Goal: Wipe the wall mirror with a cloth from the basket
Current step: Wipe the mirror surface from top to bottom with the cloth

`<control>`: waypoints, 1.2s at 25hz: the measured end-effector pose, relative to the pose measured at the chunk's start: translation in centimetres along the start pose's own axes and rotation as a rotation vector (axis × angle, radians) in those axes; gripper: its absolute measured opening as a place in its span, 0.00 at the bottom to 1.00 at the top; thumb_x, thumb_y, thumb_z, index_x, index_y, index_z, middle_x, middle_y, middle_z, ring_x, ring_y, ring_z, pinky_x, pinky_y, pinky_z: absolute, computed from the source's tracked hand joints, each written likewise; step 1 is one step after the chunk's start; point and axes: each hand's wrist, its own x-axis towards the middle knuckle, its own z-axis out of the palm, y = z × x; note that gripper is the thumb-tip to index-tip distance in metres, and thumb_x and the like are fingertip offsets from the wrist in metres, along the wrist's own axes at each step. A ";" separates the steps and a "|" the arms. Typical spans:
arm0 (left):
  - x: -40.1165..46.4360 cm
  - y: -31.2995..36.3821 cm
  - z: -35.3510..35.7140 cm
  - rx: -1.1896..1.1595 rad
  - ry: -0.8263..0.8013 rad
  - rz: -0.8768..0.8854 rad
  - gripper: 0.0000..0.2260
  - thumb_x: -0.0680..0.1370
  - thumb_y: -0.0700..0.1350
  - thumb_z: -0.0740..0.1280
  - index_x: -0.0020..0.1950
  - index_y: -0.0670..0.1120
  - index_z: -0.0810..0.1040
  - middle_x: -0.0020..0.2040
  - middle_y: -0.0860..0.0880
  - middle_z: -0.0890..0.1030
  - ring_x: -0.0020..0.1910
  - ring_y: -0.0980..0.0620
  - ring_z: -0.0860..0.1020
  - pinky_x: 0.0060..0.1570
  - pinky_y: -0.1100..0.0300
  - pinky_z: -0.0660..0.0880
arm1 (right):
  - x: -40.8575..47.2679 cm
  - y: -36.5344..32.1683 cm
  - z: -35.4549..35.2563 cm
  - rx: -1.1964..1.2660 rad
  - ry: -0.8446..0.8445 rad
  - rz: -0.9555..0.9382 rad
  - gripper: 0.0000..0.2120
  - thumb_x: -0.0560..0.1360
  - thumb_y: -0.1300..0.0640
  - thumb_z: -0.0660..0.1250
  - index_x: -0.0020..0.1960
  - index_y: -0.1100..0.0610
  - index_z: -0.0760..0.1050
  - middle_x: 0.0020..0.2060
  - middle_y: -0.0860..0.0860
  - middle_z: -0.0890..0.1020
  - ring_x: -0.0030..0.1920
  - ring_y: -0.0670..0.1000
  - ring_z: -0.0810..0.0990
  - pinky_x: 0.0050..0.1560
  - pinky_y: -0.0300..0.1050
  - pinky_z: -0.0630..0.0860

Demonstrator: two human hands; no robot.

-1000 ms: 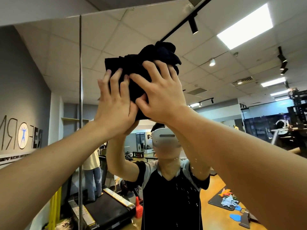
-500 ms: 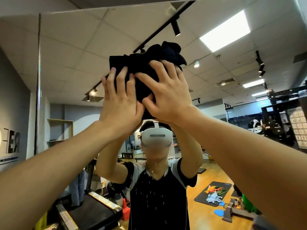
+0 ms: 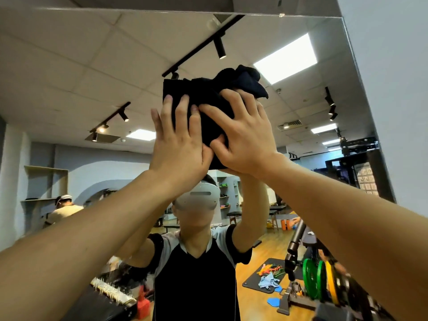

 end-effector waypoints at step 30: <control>8.1 23.0 5.2 -0.058 0.056 0.011 0.34 0.77 0.55 0.49 0.78 0.36 0.60 0.79 0.35 0.58 0.79 0.31 0.53 0.75 0.30 0.50 | -7.5 23.1 -5.9 -0.001 -0.023 -0.016 0.29 0.71 0.49 0.63 0.72 0.50 0.75 0.68 0.60 0.73 0.69 0.65 0.70 0.63 0.61 0.73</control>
